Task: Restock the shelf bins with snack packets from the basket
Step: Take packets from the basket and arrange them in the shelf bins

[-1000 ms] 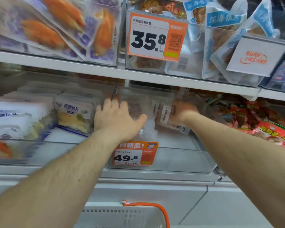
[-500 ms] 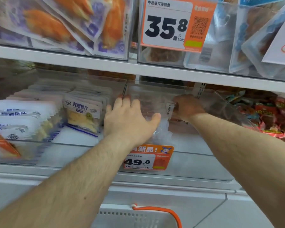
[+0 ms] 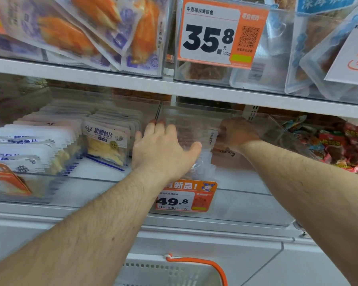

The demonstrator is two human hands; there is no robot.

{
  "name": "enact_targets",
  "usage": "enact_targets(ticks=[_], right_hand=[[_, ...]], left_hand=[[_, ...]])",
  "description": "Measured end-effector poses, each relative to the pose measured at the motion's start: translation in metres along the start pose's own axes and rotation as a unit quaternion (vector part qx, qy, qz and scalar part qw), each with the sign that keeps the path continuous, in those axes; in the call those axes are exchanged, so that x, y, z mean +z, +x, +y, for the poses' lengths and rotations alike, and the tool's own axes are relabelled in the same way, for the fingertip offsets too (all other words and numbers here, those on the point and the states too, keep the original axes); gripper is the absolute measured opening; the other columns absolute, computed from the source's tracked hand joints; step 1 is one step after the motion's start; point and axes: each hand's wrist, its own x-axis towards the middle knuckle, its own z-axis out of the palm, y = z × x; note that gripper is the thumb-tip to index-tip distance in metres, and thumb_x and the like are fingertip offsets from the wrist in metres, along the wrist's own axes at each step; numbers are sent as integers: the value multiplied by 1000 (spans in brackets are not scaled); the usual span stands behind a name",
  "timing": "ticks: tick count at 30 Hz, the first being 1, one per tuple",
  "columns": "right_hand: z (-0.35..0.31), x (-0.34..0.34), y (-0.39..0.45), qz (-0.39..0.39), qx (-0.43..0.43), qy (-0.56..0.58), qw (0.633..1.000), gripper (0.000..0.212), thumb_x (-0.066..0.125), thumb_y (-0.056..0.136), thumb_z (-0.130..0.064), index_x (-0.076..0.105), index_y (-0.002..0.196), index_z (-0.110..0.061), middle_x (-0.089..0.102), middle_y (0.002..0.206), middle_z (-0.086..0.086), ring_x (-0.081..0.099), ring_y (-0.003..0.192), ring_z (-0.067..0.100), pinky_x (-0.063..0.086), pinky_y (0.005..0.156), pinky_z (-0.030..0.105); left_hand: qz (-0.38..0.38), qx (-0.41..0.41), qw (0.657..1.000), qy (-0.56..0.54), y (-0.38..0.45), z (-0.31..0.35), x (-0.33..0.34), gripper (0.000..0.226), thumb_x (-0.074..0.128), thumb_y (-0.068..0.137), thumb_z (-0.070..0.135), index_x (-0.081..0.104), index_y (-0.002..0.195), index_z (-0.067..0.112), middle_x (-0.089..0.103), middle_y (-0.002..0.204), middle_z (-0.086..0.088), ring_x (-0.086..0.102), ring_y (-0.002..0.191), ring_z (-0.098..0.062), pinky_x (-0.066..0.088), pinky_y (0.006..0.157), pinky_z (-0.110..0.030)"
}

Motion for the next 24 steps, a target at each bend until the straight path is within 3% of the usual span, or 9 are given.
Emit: enact_targets(ticks=[8,13,16,20,24], right_hand=[[-7,-18,-19,46,36,-3,998,31,63,91,-33,61,120,-21,61,125,6,56,115,29,49,96,41],[-39,-45,-63,76,42,114,990,22,59,87,-27,70,102,-15,71,101,8,65,92,30,56,83,40],[-64,-62,-94,85,47,199,975,11,60,86,-27,69,90,-20,70,87,0,65,84,24,57,79,40],[-99,-80,-136,116,-2,246,962,8,62,87,-24,67,81,-20,65,81,-7,61,83,17,52,75,34],[-136,-75,-173,132,-99,258,952,10,63,85,-21,69,79,-17,64,77,-7,58,80,17,47,72,31]], left_hand=[[-12,3,1000,-5,1,0,-2,79,30,86,74,42,142,18,45,143,-5,34,135,-24,29,114,-47],[-38,48,998,-21,-3,-7,-12,77,41,87,68,36,147,20,40,149,-5,31,139,-25,19,118,-49],[-38,91,993,-70,-15,-18,-22,72,50,89,58,32,149,21,34,155,-3,24,144,-23,11,122,-47],[-5,149,985,-88,-53,-46,-40,59,59,88,41,43,141,21,45,144,1,36,134,-21,28,112,-37],[-33,151,985,-81,-98,-85,-48,52,50,81,47,56,126,23,57,124,4,48,119,-21,38,99,-36]])
